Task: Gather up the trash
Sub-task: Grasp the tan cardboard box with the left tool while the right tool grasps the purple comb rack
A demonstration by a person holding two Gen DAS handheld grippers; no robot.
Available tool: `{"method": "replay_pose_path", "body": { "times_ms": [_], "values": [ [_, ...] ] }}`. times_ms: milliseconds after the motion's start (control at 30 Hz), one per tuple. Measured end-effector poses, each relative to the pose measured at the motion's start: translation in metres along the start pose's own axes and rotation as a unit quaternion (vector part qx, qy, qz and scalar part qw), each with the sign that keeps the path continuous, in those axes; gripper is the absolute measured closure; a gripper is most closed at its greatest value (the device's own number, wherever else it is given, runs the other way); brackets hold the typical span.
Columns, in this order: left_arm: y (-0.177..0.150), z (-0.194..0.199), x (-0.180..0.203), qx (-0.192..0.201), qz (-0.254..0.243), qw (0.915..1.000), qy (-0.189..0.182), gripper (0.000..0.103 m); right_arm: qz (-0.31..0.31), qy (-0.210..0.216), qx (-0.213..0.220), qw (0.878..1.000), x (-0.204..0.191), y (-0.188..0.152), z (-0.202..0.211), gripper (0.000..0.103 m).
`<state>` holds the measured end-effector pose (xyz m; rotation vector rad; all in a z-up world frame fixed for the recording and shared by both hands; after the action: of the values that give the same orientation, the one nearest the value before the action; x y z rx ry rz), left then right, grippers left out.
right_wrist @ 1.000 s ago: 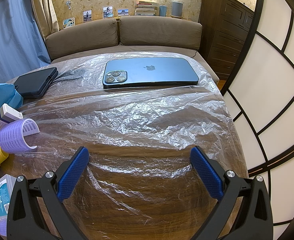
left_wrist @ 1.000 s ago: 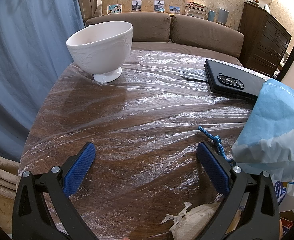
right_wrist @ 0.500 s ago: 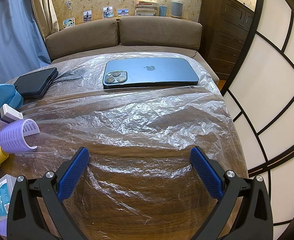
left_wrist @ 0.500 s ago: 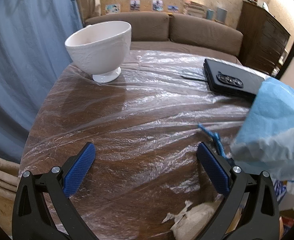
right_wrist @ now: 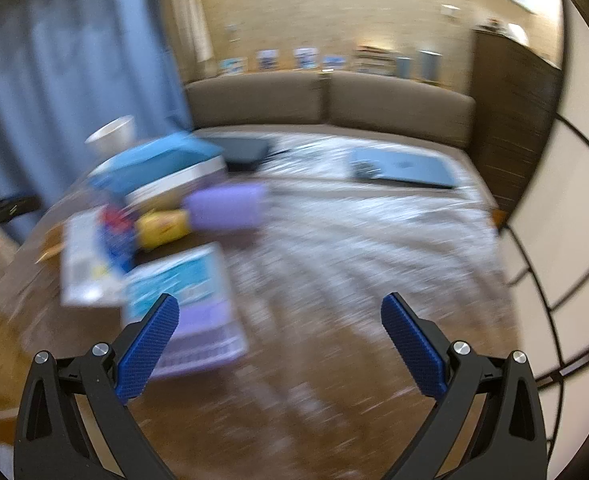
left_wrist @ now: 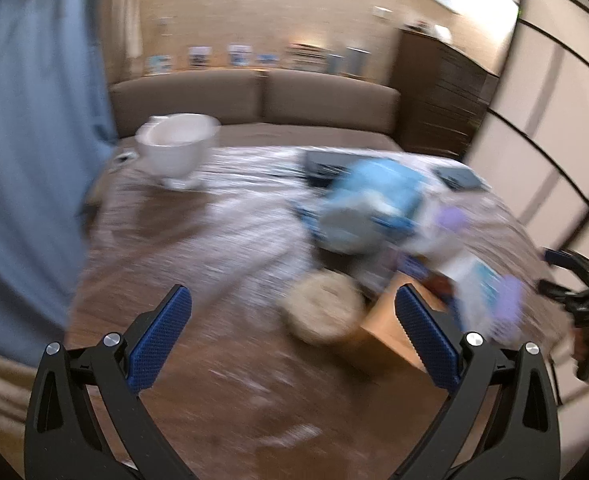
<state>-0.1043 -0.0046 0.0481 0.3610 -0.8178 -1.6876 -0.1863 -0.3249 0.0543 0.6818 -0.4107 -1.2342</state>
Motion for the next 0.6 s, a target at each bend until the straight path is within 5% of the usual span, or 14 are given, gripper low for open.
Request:
{"method": "replay_pose_path", "body": {
  "times_ms": [100,400,600],
  "values": [
    [-0.007,-0.005,0.027,-0.01,-0.042,0.9985,-0.035,0.001,0.014,0.029,-0.011,0.999,-0.024,-0.008,-0.003,0.004],
    [-0.019,-0.046,0.053,-0.055,-0.113,0.9911,-0.043,0.001,0.031,0.038,-0.045,0.998,-0.048,-0.008,-0.035,0.004],
    [-0.025,-0.053,0.062,-0.066,-0.134,0.9868,-0.062,0.021,0.041,0.04,-0.049,0.997,-0.054,-0.01,-0.045,0.004]
  ]
}}
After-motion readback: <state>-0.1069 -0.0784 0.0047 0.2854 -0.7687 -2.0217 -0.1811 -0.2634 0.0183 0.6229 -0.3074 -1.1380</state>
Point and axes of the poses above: each gripper's, at about its wrist camera, not at the fingertips, and z roughly against the way its jaws point, x to its right, y to its top, the point moved 3 cm from there along -z, roughly the way its jaws point, and after that the axes turned 3 degrees about z, right-handed, at the moved point
